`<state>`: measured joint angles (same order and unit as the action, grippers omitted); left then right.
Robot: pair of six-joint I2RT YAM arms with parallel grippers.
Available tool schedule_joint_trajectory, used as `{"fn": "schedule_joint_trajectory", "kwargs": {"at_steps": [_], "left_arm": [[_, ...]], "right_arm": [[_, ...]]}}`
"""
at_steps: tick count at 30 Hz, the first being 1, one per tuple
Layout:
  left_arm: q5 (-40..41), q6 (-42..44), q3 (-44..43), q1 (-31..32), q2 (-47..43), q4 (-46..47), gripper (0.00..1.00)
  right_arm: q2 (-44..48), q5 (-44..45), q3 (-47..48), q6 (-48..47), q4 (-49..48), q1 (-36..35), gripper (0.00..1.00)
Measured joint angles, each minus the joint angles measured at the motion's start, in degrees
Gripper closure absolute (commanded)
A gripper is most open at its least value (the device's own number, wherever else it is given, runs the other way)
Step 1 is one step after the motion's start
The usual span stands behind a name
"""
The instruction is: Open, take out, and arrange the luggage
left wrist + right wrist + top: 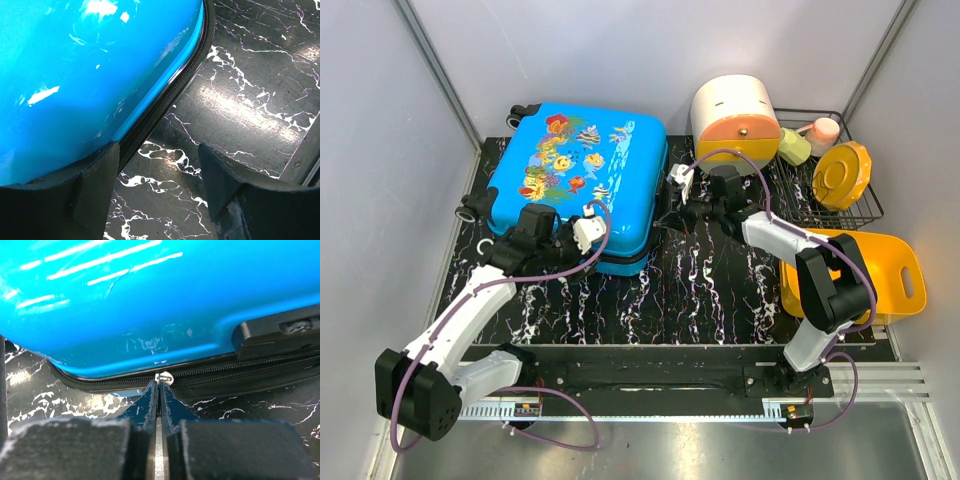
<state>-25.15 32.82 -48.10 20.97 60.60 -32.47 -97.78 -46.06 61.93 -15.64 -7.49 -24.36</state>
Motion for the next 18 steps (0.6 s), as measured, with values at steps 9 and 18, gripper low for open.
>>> {"fn": "schedule_joint_trajectory", "kwargs": {"at_steps": [9, 18], "left_arm": [[-0.63, -0.02, -0.2, 0.04, 0.7, 0.81, 0.3], [-0.98, -0.39, -0.22, 0.04, 1.03, 1.31, 0.3]], "right_arm": [[-0.55, -0.11, 0.28, -5.05, 5.29, 0.04, 0.8], [-4.31, -0.02, 2.47, -6.23, 7.13, 0.07, 1.0]]}}
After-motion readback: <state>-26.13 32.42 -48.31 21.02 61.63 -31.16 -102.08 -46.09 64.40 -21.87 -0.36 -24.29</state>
